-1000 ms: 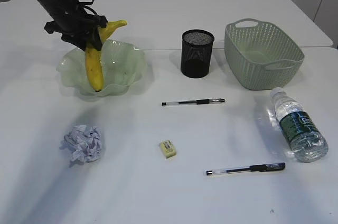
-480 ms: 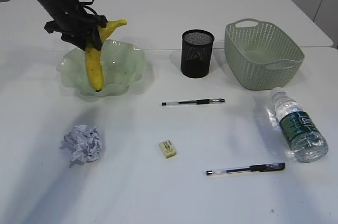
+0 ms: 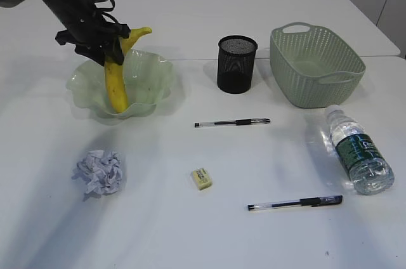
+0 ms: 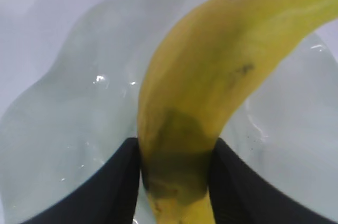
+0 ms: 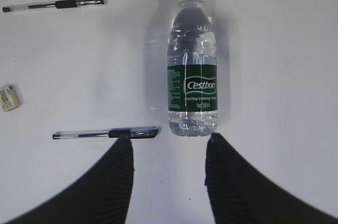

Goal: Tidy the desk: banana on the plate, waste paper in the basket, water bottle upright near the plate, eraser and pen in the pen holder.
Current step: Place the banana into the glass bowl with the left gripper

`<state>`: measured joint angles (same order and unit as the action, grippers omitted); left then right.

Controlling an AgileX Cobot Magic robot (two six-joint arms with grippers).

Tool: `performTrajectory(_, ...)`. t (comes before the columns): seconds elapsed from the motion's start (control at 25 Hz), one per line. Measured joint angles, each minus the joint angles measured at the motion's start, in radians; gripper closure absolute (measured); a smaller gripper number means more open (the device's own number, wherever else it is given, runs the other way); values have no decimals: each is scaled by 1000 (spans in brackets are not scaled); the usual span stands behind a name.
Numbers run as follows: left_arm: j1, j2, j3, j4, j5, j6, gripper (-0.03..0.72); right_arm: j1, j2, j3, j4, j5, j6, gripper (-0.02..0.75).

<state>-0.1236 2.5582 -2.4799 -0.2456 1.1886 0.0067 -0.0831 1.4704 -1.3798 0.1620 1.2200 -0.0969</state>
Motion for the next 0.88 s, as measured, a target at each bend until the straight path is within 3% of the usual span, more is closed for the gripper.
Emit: performTrajectory(0.88, 0, 0, 0, 0, -22, 0, 370, 0, 0, 0, 0, 0, 0, 400)
